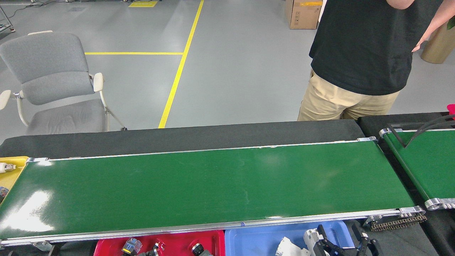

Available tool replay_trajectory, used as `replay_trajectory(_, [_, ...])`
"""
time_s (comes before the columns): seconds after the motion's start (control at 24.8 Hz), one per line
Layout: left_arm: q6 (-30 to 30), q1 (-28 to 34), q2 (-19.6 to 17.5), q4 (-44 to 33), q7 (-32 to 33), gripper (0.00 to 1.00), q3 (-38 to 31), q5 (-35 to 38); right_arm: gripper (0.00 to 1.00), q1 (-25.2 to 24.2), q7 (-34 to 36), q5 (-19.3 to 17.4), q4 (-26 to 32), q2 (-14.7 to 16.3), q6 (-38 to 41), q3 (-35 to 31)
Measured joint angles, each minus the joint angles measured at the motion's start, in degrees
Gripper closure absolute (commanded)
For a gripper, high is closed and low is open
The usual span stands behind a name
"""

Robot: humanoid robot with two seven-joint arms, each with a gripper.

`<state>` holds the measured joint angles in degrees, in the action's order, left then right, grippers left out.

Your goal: Pick switch part from conveyor to tray

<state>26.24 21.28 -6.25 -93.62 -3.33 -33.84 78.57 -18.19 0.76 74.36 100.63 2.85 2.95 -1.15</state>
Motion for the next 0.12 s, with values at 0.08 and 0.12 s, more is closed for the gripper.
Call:
replay_trajectory(0.08, [-0.02, 0.00, 0.00, 0.09, -0.33, 0.00, -0.05, 0.04, 0.00, 0.43, 0.05, 0.00, 0.01, 0.00, 0.13, -0.50])
replay_trajectory(0.12, [-0.02, 0.00, 0.00, 0.16, -0.41, 0.00, -0.23, 0.04, 0.00, 0.54, 0.06, 0.00, 0.01, 0.00, 0.20, -0.61])
